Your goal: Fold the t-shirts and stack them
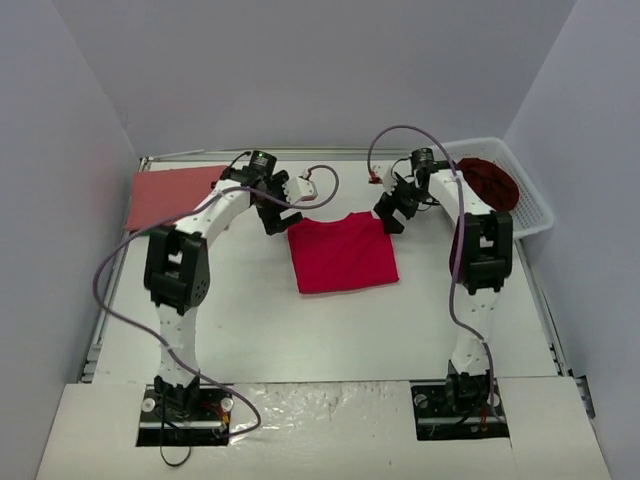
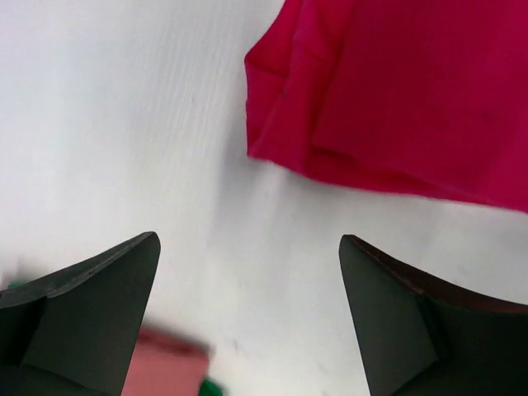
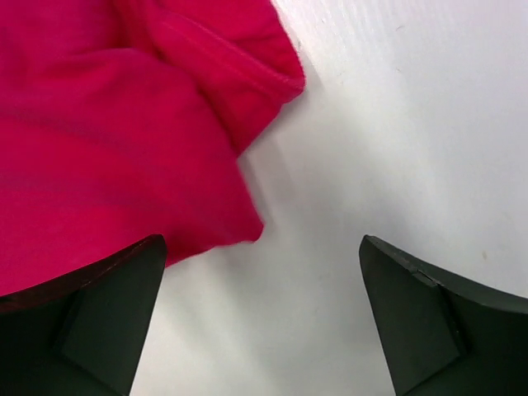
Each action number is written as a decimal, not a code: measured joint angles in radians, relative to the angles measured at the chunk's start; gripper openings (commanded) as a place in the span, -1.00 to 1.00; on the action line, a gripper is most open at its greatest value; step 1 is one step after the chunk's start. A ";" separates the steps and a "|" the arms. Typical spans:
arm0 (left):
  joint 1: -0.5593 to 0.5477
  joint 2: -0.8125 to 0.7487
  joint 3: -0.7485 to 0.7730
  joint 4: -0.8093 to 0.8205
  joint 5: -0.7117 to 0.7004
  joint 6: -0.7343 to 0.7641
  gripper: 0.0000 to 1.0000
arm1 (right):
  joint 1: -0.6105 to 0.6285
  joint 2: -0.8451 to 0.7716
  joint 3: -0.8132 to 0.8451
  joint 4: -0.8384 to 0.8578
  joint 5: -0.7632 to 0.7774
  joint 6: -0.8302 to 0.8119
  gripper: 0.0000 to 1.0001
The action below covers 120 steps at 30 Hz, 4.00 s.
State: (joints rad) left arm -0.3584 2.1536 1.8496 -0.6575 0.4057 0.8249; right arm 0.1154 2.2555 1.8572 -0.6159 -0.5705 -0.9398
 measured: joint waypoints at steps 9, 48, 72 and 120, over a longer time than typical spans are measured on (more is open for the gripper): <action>0.004 -0.691 -0.360 0.175 -0.087 -0.203 0.89 | 0.011 -0.424 -0.180 0.117 0.018 0.144 1.00; 0.436 -0.545 -0.870 0.679 0.552 -1.318 0.89 | 0.777 -0.312 -0.405 0.217 0.585 0.341 0.31; 0.443 -0.514 -0.908 0.724 0.555 -1.372 0.89 | 0.855 -0.150 -0.299 0.139 0.572 0.344 0.27; 0.109 -0.006 -0.837 1.437 0.683 -2.074 -0.95 | 0.851 -0.034 0.015 -0.156 0.623 0.338 -1.00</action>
State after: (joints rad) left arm -0.2497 2.1479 1.0130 0.7792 1.0889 -1.2495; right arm 0.9668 2.2211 1.8725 -0.7719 0.0528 -0.6022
